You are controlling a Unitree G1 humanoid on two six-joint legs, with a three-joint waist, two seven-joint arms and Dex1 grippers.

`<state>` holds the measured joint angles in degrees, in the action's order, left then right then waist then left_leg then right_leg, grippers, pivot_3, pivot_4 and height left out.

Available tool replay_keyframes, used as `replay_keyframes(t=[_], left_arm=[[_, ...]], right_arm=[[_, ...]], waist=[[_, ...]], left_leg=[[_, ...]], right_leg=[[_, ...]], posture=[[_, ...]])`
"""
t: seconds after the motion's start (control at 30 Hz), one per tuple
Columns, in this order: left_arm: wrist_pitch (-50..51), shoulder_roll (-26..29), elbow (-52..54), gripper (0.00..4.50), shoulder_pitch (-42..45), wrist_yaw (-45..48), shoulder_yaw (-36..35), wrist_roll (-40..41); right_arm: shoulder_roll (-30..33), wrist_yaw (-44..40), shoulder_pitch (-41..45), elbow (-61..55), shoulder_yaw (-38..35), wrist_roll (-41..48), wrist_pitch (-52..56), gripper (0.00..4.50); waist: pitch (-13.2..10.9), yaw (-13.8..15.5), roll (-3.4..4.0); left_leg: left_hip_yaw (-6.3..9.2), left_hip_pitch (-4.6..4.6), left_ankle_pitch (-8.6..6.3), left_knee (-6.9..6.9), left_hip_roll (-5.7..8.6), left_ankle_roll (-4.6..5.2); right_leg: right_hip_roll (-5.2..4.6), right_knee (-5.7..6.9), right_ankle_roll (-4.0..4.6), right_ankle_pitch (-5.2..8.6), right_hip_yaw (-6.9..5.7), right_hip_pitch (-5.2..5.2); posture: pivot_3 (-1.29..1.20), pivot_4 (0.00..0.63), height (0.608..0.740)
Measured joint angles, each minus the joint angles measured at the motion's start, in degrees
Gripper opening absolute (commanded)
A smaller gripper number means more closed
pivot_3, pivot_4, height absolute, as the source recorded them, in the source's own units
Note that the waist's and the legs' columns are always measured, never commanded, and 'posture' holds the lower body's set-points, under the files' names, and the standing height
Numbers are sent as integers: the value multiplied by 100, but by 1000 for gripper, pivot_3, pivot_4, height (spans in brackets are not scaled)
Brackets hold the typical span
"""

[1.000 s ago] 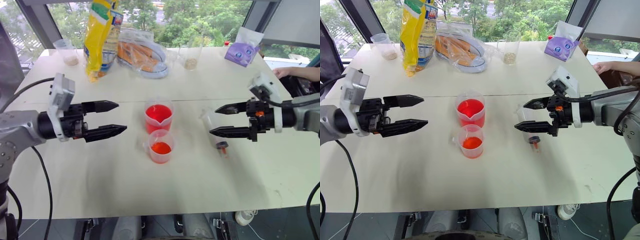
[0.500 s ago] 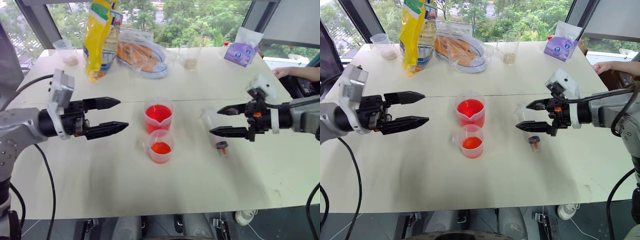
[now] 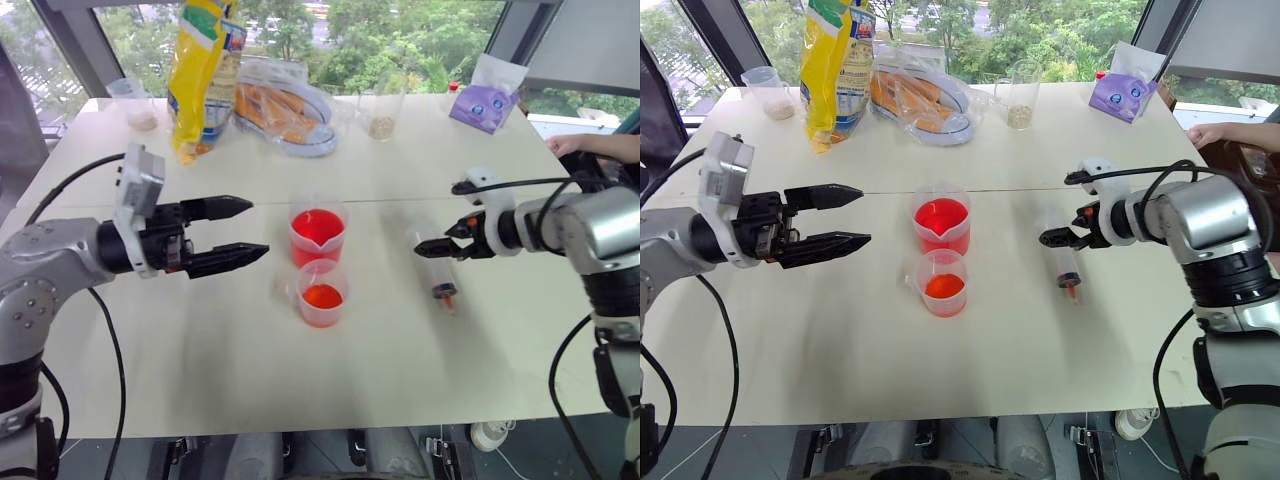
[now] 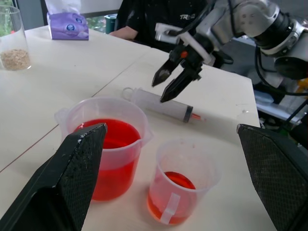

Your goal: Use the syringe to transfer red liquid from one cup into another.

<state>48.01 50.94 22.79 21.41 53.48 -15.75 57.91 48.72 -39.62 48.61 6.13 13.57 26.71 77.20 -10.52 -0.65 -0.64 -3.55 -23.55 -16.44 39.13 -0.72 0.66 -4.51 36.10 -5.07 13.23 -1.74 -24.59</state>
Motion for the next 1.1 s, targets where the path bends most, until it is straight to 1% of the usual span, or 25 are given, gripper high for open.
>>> replay_keyframes(t=[0.23, 0.33, 0.37, 0.43, 0.5, 0.53, 0.57, 0.6, 0.77, 0.83, 0.93, 1.03, 1.1], left_arm=[[-10, -57, 149, 4500, -186, -129, -17, 4], [-10, -67, 227, 4500, -286, -171, -34, 11], [-10, -68, 231, 4500, -301, -184, -46, 10], [-13, -69, 246, 4500, -334, -201, -82, 10], [-14, -70, 268, 4500, -351, -232, -84, 10], [-14, -74, 272, 4500, -356, -243, -84, 10], [-15, -83, 274, 4500, -361, -248, -84, 10], [-17, -98, 278, 4500, -364, -251, -84, 10], [-24, -112, 281, 4500, -368, -229, -84, 5], [-34, -100, 230, 4500, -344, -171, -84, 2], [-99, -16, 69, 4500, -205, -60, -83, -50], [-129, 35, -113, 4500, 26, 49, -71, -122], [-147, 46, -232, 4500, 197, 146, -42, -166]], right_arm=[[-475, 18, 182, 633, 421, -486, -191, 4463], [-510, -58, 226, 678, 590, -674, -361, 4463], [-512, -90, 225, 688, 640, -742, -423, 4235], [-510, -130, 220, 687, 752, -859, -556, 3619], [-509, -141, 195, 669, 831, -1016, -698, 2606], [-510, -153, 169, 637, 843, -1069, -757, 1989], [-511, -171, 154, 605, 832, -1080, -764, 1609], [-516, -178, 132, 543, 824, -1084, -747, 1391], [-561, -192, 74, 403, 553, -982, -398, 1384], [-577, -250, 72, 201, 257, -811, -269, 1384], [-847, -234, 111, -278, -637, -477, -524, 1384], [-1562, 4, 359, -661, -1705, -46, -1022, 1384], [-1880, 48, 523, -936, -2109, 227, -1421, 1384]], waist=[[0, -10, 0], [0, -10, 0], [0, -10, 0], [1, -11, -2], [1, -12, -2], [1, -12, -2], [1, -14, -2], [2, -16, -3], [1, -9, -2], [1, -7, -2], [1, -16, -2], [0, -21, 0], [1, -6, -1]], left_leg=[[1, 1, 0, 0, 0, 0], [2, 1, 0, 0, 0, 0], [1, 1, 0, 0, 0, 0], [2, 2, 0, 1, 0, 0], [2, 3, 0, 1, 0, 0], [2, 3, 0, 1, 0, -1], [2, 4, 0, 1, -1, 0], [2, 4, 0, 1, -2, -1], [2, 4, 0, 0, -2, -1], [2, 3, 1, 0, -2, -1], [2, 4, 0, 0, -2, -1], [3, 4, 1, -1, -5, -3], [7, 4, 1, -2, -5, -3]], right_leg=[[2, 2, -2, -1, 0, 0], [1, 2, -2, -1, -1, 1], [1, 2, -2, -1, -1, 1], [2, 3, -2, -2, -1, 2], [2, 3, -2, -1, -1, 2], [2, 3, -2, -2, -1, 2], [2, 3, -2, -2, -1, 2], [3, 4, -2, -2, -1, 3], [3, 4, -2, -2, -1, 2], [3, 4, -2, -2, -1, 2], [5, 4, -3, -2, -1, 2], [9, 8, -4, -2, -1, 1], [9, 8, -4, -2, -4, 2]], posture=[[0, 150, 740], [0, 150, 740], [0, 150, 740], [0, 150, 740], [0, 150, 740], [0, 150, 740], [0, 150, 740], [0, 150, 740], [0, 150, 740], [0, 150, 740], [0, 150, 740], [0, 150, 740], [0, 150, 740]])
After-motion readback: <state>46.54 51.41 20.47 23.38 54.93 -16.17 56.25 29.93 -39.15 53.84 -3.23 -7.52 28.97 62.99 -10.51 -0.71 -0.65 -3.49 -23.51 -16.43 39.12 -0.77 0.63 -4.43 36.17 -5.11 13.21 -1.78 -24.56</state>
